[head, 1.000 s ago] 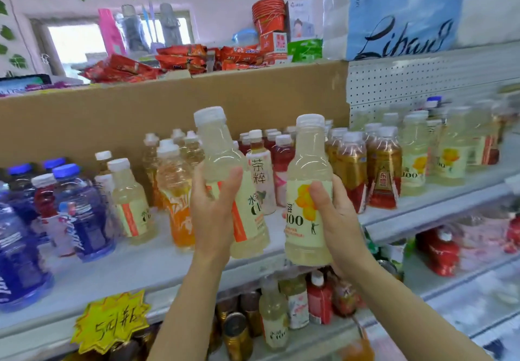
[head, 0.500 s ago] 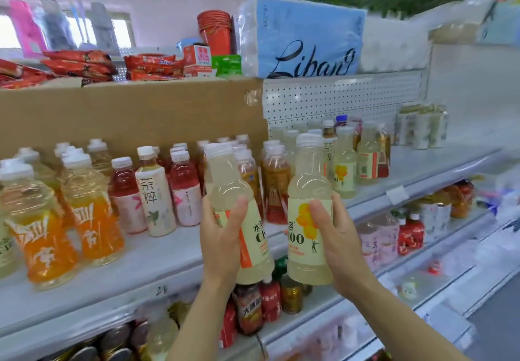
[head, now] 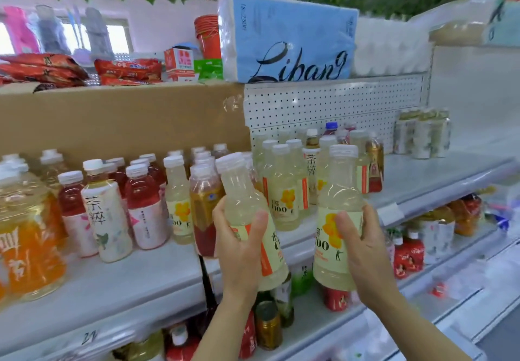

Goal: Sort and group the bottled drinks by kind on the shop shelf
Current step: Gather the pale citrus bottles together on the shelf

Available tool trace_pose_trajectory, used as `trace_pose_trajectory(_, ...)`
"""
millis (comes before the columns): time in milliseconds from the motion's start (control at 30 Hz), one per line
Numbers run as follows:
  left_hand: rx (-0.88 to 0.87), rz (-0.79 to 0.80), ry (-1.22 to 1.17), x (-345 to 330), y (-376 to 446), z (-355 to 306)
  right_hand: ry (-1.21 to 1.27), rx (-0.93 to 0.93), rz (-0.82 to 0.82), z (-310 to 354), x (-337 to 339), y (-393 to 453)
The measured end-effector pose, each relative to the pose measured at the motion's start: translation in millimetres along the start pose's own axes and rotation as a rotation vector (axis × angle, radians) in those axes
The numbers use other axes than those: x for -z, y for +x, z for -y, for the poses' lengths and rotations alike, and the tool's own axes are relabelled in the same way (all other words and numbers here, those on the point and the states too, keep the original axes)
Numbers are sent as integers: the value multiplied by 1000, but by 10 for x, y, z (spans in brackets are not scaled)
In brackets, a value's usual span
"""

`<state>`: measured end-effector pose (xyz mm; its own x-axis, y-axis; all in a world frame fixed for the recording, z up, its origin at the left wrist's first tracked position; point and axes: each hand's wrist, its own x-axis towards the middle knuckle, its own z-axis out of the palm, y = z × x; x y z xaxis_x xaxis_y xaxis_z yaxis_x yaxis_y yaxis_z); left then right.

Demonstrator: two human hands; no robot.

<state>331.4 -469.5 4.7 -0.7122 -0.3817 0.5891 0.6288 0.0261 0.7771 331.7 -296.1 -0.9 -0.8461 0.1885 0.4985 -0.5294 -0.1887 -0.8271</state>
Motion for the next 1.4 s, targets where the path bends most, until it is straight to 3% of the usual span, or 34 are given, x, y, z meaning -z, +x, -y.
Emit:
trace_pose_trajectory(267, -71, 15, 74, -639, 197, 376, -90, 102, -103, -176, 353, 553)
trace_pose_trajectory(433, -91, -84, 181, -921, 268, 647, -91, 117, -140, -393, 619, 888)
trace_pose_trajectory(1000, -155, -490, 427, -1760, 331, 698, 19, 80, 266, -776, 1481, 1731)
trace_pose_trajectory(1200, -241, -493, 539, -1787, 618, 420, 99, 95, 300, -729, 1404, 1866)
trace_pose_trajectory(1400, -178, -464, 582, -1836, 596, 718, 94, 136, 271, -774, 1331, 1995)
